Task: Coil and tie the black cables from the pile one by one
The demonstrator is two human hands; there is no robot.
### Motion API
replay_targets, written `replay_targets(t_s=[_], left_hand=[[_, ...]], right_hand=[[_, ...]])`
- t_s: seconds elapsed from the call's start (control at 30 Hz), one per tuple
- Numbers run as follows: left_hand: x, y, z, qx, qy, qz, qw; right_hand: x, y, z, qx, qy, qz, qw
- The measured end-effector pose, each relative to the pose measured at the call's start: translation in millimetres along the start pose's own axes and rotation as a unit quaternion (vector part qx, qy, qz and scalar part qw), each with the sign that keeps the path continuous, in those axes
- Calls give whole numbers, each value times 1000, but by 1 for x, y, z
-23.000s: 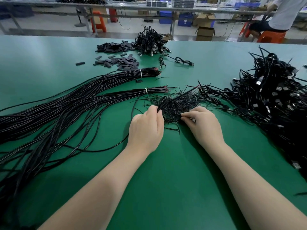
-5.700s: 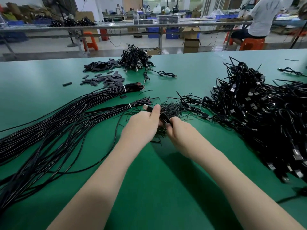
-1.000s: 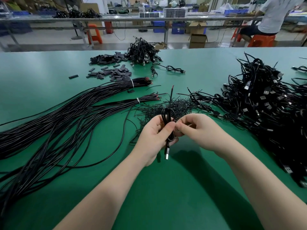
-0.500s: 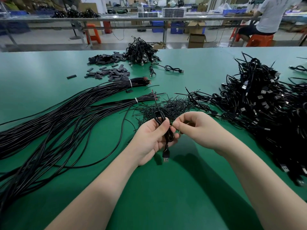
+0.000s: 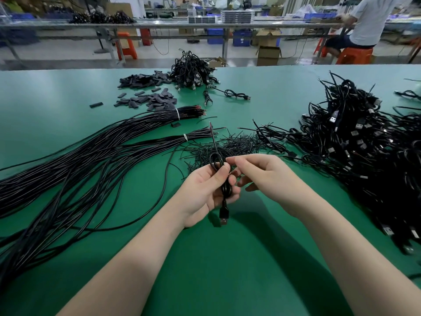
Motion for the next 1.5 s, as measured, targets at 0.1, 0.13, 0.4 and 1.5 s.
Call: replay_targets(t_s=[0.1,0.13,0.4,1.5], left_hand=[[0,0,2,-24,-46,35,998],[0,-1,3,-31,-59,41,997],[1,-4,2,-58,-76,30,995],[-7,-2,1,2,34,-12,999]], right_hand=[[4,2,1,15,-60,-44,997],[5,2,2,10,-77,-57,995],[-6,5,1,-5,-23,3,1000],[8,12,1,38,-17,-123,992]])
Point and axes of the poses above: each hand's wrist, its own z-axis away from the middle knuckle, its own x-axis out of the palm, y = z × x, the point moved 2 cm from there along -z, towards the middle knuckle, and after that the axes turned 10 degrees about -y, right-handed, at the moved point
